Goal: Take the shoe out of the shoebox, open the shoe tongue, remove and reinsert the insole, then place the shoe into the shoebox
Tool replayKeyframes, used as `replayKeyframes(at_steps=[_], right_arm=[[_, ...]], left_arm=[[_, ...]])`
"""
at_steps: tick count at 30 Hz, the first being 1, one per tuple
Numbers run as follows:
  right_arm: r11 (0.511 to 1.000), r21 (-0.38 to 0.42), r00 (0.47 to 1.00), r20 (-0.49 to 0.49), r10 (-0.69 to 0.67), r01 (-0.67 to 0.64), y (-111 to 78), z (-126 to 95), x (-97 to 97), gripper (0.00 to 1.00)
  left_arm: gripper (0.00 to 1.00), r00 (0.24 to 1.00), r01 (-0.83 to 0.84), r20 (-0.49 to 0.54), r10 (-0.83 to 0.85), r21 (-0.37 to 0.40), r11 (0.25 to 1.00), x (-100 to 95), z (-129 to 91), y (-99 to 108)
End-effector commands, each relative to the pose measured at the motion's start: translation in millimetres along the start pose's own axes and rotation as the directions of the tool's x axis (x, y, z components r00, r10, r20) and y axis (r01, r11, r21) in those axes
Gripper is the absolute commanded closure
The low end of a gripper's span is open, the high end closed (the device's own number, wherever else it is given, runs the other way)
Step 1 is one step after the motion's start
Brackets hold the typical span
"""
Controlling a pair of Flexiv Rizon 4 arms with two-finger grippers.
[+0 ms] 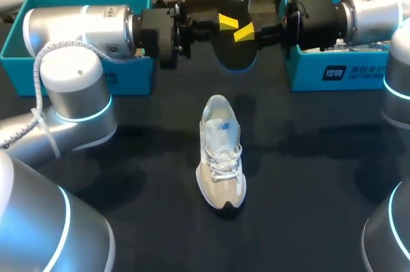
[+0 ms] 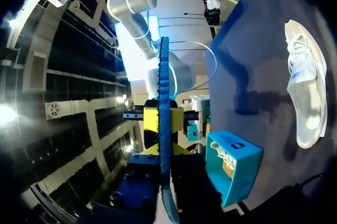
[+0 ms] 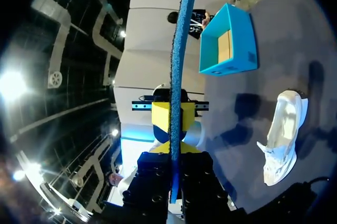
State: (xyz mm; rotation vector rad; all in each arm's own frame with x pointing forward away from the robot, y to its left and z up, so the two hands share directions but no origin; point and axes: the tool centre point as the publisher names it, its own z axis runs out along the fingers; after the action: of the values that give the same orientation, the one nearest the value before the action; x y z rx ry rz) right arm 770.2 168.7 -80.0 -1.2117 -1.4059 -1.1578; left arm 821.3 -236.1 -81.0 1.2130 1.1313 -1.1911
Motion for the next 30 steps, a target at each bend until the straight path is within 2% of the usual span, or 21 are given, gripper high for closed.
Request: replayKeyframes(at_steps=[1,9,16,21,30], right_arm=[[1.000,-0.003,1.000,0.002,0.000,0.000,-1.0,0.5,-0.9,1.00],[1.000,-0.026,1.000,0.015,0.005,-0.004,-2.7,-4.8,-4.3,1.00],[0.998,-0.057,0.999,0.040,0.003,-0.001,-3.5,-13.7,-6.3,1.00],[0.995,-0.090,0.997,0.063,-0.041,0.047,-1.4,-19.7,-4.3,1.00],[0.970,-0.101,0.972,0.102,-0.213,0.223,5.9,-18.8,2.5,1.00]], left_arm=[[0.00,1.000,-0.003,0.004,0.003,-0.012,1.000,-0.7,-3.5,-3.6],[0.00,1.000,-0.006,-0.014,0.005,-0.025,1.000,-1.7,-18.1,0.3],[0.00,0.997,0.050,-0.049,-0.054,-0.067,0.997,7.4,-47.5,3.4],[0.00,0.986,0.154,-0.053,-0.158,-0.082,0.985,16.1,-68.7,5.2],[0.00,0.960,0.250,-0.129,-0.247,0.011,0.968,35.6,-96.7,2.8]])
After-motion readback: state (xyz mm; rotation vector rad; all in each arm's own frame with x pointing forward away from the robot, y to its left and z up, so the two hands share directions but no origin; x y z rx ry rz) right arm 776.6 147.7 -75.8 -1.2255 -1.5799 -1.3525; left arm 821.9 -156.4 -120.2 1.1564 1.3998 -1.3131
